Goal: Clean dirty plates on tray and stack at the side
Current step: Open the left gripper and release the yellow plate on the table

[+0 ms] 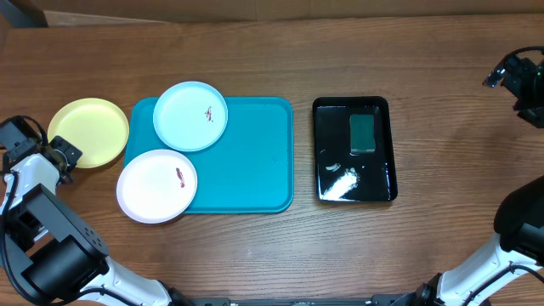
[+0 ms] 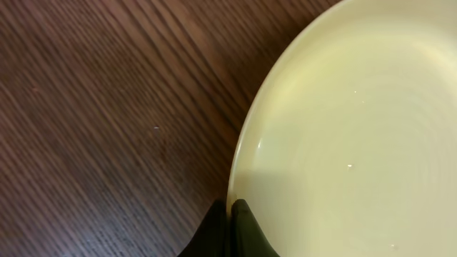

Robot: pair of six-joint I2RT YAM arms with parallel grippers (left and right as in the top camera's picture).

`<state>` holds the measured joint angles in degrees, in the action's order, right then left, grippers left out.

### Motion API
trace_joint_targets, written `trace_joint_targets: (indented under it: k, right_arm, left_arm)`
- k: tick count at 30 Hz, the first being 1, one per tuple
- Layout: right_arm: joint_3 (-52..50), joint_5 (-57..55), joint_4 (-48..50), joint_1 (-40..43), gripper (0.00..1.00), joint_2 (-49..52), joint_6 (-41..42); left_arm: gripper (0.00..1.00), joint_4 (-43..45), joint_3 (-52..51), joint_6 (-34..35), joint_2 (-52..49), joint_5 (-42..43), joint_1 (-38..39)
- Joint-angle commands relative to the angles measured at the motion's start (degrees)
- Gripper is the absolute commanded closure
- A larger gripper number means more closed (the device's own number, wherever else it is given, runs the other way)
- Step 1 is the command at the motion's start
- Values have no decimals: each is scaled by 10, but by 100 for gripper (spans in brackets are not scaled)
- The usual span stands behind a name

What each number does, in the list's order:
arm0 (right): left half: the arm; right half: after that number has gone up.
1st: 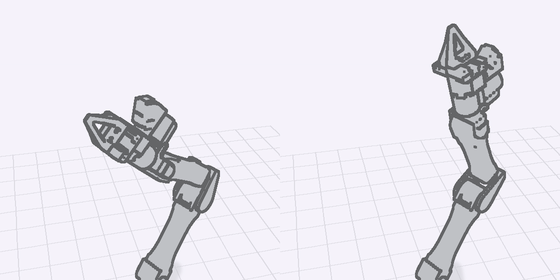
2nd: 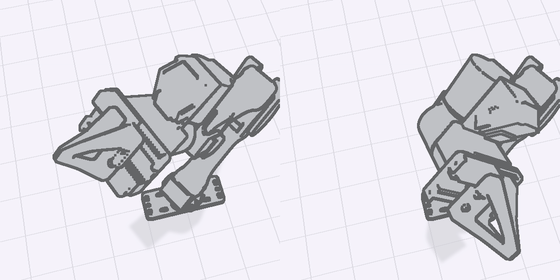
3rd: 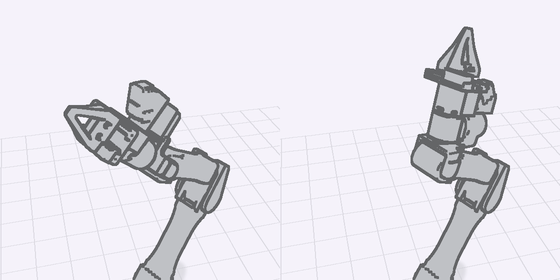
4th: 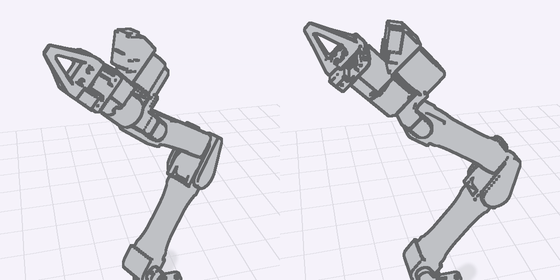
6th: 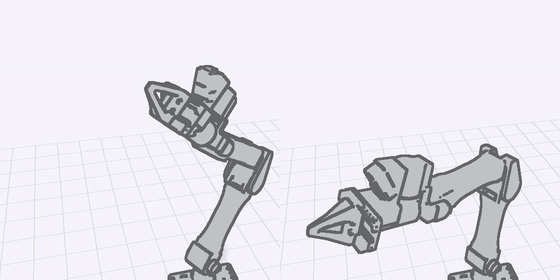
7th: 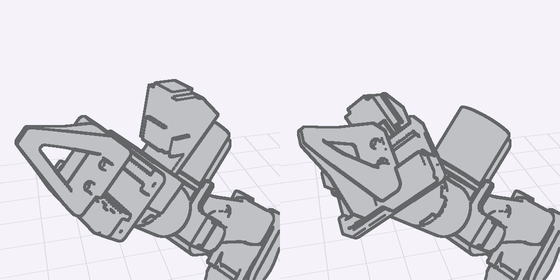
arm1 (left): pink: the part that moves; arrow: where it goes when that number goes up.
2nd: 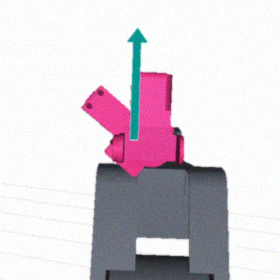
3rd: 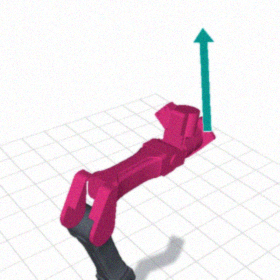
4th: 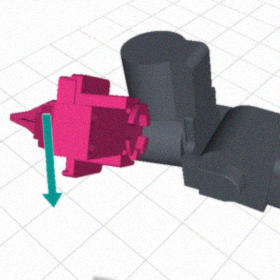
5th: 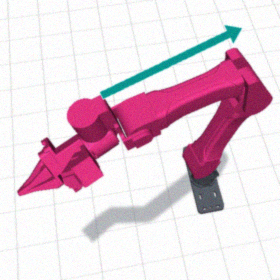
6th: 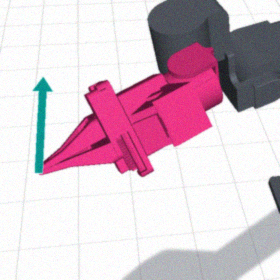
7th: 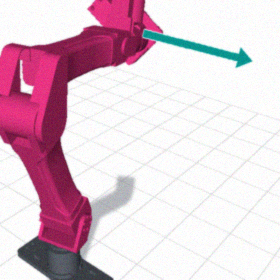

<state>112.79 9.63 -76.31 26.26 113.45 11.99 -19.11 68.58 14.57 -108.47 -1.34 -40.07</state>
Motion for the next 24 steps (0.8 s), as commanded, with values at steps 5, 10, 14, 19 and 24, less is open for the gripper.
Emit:
trace_joint_targets:
  k: [5,10,14,19,24]
  right_arm:
    - [9,-1,2,1,0,-4,0]
    - [9,-2,2,1,0,-4,0]
    - [9,-2,2,1,0,-4,0]
    - [9,-1,2,1,0,-4,0]
    - [9,-1,2,1,0,-4,0]
  left_arm:
    - [96,-5,0,-17,-7,-36,8]
    - [96,-10,-1,-17,-9,-35,9]
    - [96,-21,-1,-17,-9,-35,10]
    - [96,-33,-1,-18,-9,-36,22]
    - [96,-42,-1,-24,-9,-46,34]
